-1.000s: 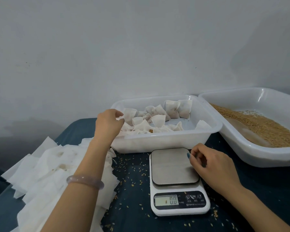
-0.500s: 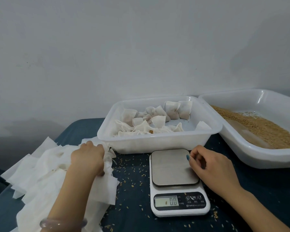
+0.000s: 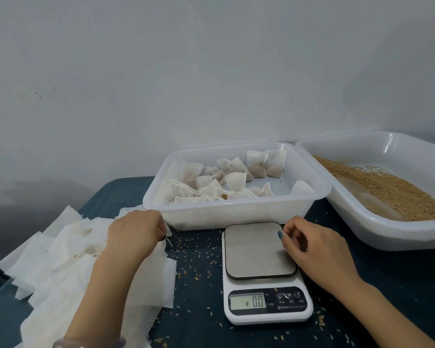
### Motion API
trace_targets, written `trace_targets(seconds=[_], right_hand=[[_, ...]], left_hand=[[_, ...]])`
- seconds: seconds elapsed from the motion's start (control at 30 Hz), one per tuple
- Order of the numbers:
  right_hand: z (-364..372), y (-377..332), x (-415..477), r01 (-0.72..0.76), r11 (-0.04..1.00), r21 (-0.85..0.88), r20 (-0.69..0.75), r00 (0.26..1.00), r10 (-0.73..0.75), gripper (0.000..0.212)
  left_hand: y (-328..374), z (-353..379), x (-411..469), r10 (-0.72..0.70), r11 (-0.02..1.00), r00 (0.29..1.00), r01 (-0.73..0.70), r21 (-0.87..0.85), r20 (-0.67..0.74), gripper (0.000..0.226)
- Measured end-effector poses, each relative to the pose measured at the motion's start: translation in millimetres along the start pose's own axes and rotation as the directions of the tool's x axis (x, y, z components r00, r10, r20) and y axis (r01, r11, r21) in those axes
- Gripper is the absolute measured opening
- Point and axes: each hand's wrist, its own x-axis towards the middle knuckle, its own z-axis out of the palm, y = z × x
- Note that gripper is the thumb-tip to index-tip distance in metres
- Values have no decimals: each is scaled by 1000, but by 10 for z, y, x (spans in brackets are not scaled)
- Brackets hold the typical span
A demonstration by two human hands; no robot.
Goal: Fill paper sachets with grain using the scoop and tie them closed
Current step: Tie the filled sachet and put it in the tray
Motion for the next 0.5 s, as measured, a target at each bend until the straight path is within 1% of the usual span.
trace_targets(seconds=[0.03,0.07,0.17,0.2,0.23,0.3,0.37,0.4,0.43,0.5], right_hand=[[1,1,2,-2,1000,1,5,1000,2,15],[3,1,4,-2,1000,1,10,1000,2,15],[4,5,10,-5,1000,3,10,1000,5,15],[2,7,10,-6,1000,4,11,1000,6,15],[3,5,10,-5,1000,3,12,1000,5,15],[7,8,7,0,1000,-3,8,1000,0,15],[8,11,5,2,1000,-1,5,1000,-2,16],[7,8,4,3,1000,3,2,1000,-3,15],[7,3,3,4,1000,7,0,1000,-4,15],[4,2,4,4,1000,9,-3,1000,-4,15]], left_hand=[[-12,8,0,21,1000,1000,-21,2,-5,19],[-39,17,6,43,999,999,-43,25,25,19],[-132,62,29,90,994,963,-105,44,253,27],[-149,77,31,104,993,952,-118,33,287,25],[-152,84,30,120,991,952,-130,18,282,20],[-130,106,41,170,985,963,-171,-12,210,9],[-91,124,50,232,972,962,-224,-70,146,8],[-75,125,50,261,963,955,-246,-110,144,10],[-62,117,41,285,955,943,-265,-132,169,12],[-45,102,6,290,957,916,-281,-71,279,25]])
